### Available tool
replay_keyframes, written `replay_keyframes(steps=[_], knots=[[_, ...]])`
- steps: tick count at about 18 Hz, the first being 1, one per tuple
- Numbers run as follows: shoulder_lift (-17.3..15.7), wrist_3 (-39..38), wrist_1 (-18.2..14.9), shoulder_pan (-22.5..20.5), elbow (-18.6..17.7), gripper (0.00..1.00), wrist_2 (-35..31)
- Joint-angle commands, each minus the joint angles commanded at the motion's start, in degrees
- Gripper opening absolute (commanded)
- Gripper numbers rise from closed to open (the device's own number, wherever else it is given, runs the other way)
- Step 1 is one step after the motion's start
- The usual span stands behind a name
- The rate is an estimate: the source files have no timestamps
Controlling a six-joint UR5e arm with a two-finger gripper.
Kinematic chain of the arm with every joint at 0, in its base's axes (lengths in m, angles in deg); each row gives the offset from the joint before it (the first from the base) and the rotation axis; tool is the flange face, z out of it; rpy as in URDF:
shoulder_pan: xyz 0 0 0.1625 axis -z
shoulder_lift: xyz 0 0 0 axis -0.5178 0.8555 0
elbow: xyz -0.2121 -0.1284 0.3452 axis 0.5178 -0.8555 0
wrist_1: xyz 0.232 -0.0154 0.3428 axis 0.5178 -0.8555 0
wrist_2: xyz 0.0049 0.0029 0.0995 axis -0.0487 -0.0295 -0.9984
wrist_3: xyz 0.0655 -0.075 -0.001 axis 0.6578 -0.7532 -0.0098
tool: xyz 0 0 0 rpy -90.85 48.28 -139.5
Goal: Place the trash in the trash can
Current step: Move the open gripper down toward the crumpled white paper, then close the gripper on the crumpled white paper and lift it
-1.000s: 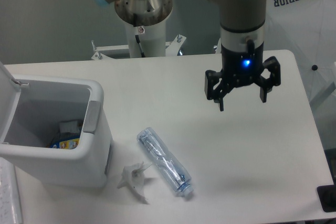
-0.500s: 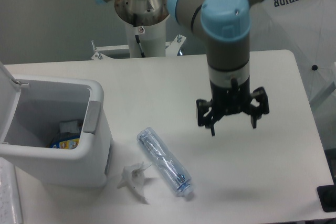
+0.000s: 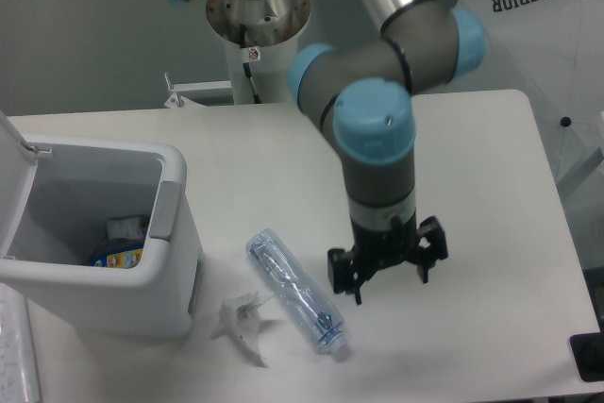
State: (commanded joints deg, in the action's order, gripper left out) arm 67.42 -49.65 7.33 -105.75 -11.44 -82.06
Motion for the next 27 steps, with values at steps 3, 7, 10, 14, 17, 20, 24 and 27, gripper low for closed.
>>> replay_keyframes(steps=[3, 7, 10, 14, 17, 20, 24, 27], knots=[[2.3, -1.8, -0.3, 2.1, -0.1, 1.00, -1.1], [3.3, -8.3, -0.5, 3.8, 0.1, 1.00, -2.1], [3.9, -9.0, -0.4, 5.1, 0.2, 1.00, -1.9], [5.9, -13.2, -0.4, 6.9, 1.4, 1.00, -0.8], [6.7, -14.6, -0.8, 7.7, 1.6, 1.00, 3.3], [6.9, -16.1, -2.2, 8.3, 1.5, 1.00, 4.3], [7.0, -16.4, -4.7, 9.0, 1.4, 1.00, 4.9], [7.7, -16.7, -4.7, 9.1, 1.7, 1.00, 5.4]])
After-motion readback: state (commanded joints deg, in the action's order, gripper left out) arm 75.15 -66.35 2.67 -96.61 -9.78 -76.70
